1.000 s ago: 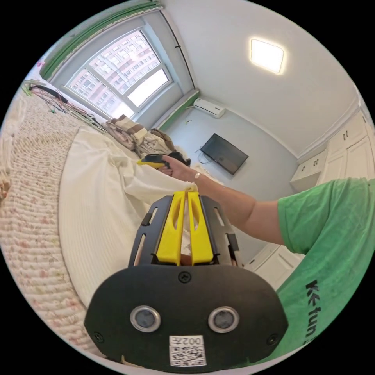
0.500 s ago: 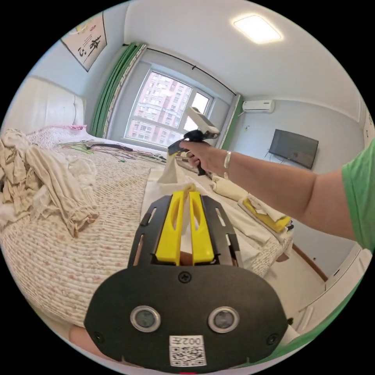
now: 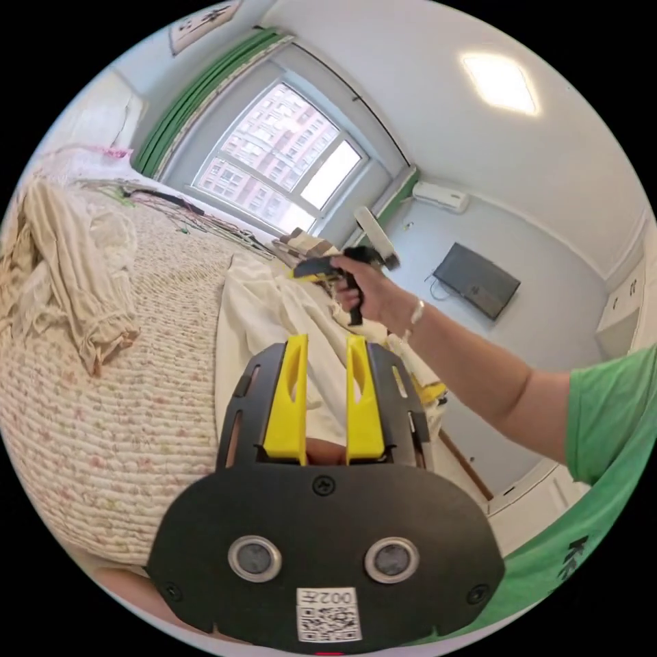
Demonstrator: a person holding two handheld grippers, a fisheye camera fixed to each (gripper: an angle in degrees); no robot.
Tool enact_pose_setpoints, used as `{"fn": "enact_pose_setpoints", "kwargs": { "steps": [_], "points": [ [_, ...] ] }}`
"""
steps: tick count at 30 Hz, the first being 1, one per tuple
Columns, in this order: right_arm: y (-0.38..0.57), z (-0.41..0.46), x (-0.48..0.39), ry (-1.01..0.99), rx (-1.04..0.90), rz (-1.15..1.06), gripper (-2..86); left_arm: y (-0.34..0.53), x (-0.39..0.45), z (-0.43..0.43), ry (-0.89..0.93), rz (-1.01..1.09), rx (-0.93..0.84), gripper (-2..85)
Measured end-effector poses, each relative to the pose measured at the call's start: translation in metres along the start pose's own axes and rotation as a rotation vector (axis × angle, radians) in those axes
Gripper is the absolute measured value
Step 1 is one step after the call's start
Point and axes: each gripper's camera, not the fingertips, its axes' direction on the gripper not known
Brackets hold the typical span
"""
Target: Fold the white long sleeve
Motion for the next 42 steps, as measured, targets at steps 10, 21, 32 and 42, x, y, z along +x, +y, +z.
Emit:
{"fn": "enact_pose_setpoints", "kwargs": {
  "steps": [10, 21, 32, 42],
  "points": [
    [0.146, 0.052, -0.009, -0.199, 0.017, 0.091, 5.5, -0.019, -0.012, -0.018, -0.097, 0.027, 0.021, 2.9],
    [0.236, 0.072, -0.063, -0.245, 0.134, 0.037, 1.3, -0.024, -0.012, 0.01, 0.002, -0.105, -0.234, 4.0],
    [0.335, 0.079, -0.124, 0.044, 0.347, -0.056, 9.9, -0.114, -0.029, -0.02, 0.123, -0.331, -0.233, -0.9],
    [0.35, 0.09, -0.165, 0.199, 0.566, 0.122, 7.6, -0.143, 0.03, -0.025, 0.092, -0.215, -0.286, -1.0]
  ]
}}
